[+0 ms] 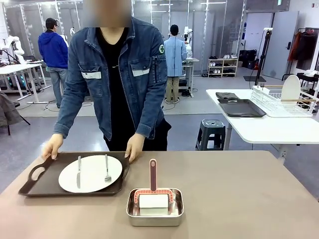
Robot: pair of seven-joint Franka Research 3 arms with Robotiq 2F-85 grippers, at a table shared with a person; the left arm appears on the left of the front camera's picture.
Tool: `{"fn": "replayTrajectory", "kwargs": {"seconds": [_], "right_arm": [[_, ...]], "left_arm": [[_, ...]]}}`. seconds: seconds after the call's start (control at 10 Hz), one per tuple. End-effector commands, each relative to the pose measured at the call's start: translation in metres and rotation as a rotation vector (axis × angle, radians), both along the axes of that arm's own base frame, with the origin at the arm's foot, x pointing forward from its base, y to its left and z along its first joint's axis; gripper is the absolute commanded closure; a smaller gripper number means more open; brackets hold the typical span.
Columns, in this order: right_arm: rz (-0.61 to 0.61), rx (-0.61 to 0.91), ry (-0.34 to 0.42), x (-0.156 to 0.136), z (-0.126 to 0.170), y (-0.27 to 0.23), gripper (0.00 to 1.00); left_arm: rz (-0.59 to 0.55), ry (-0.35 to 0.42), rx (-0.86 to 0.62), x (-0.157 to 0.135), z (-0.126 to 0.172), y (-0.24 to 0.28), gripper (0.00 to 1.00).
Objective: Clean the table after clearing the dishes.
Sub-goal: When the right (or left) Handle tray is removed, use the right hand (or left hand) to clean the right (or left) side of the table with the Lint Roller.
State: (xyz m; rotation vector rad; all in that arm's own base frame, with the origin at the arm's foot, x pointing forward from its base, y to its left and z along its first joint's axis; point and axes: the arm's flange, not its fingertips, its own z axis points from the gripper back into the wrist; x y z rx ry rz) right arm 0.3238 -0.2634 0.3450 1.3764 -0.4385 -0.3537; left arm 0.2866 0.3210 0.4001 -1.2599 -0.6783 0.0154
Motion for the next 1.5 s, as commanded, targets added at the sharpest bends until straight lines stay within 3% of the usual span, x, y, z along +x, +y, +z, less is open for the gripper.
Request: {"fn": "replayTrajectory", "kwargs": {"seconds": [0.0,1.3,1.4], "right_arm": [[0.005,0.006,-0.014,0.001,0.002,0.001,0.00],[0.005,0.006,-0.014,0.001,0.002,0.001,0.00],[0.005,0.006,-0.014,0.001,0.002,0.001,0.00]], "left_arm": [[0.005,-0.004,-0.002,-0.003,0.001,0.002,0.00],[0.000,0.000,0.000,0.000,0.000,0.000,0.00],[-0.089,-0.088,0.154,0.012,0.041,-0.024,0.00]]}}
